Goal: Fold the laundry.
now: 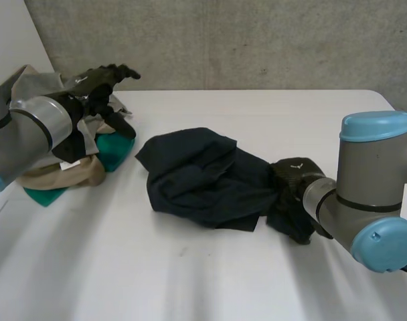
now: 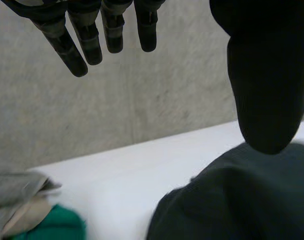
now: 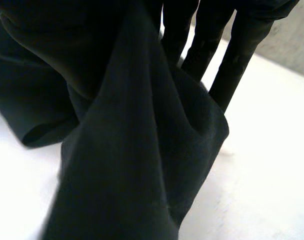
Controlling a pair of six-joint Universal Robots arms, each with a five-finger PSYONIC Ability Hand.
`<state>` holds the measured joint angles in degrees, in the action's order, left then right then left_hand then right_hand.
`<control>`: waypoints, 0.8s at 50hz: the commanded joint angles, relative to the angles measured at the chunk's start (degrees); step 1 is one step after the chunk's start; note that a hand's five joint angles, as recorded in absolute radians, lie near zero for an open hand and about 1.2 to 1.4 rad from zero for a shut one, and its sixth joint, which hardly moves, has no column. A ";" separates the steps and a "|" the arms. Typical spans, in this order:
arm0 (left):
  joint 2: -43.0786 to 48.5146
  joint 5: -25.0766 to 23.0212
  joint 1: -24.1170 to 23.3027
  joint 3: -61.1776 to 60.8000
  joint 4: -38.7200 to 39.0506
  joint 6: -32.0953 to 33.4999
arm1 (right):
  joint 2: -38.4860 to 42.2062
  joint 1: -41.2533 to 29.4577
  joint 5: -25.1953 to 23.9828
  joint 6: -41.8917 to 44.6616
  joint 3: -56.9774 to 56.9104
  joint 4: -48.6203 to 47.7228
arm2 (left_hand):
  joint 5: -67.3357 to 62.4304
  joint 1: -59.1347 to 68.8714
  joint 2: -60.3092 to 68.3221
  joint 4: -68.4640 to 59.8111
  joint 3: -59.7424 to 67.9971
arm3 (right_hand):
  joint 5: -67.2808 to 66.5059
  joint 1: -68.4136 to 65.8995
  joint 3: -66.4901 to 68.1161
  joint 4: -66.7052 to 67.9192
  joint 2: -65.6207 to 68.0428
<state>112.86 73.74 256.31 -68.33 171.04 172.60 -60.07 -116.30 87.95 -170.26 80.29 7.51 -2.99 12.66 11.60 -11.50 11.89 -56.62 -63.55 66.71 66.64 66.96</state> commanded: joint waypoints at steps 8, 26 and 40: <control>20.90 -4.04 -1.25 8.30 -0.26 16.80 | -5.76 -1.12 -4.28 0.19 3.21 -1.44 | 2.99 -2.66 -1.60 1.50 -1.89 | -10.69 -13.76 10.61 10.67 10.35; 20.92 10.54 -5.03 14.36 -0.10 21.46 | -7.25 2.48 -3.58 -1.04 -0.05 2.86 | -67.01 67.34 68.40 -68.50 68.11 | 56.62 53.55 -56.71 -56.64 -56.96; 8.70 3.18 -12.93 25.44 15.98 6.28 | -11.12 6.43 -3.40 -4.73 -1.19 4.27 | -67.01 67.34 68.40 -68.50 68.11 | 56.62 53.55 -56.71 -56.64 -56.96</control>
<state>124.80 82.70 247.30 -45.02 181.44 186.97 -70.16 -111.63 84.50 -174.35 79.36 11.91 -55.43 63.09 68.36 -68.34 67.66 -2.10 -12.83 11.56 11.70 11.58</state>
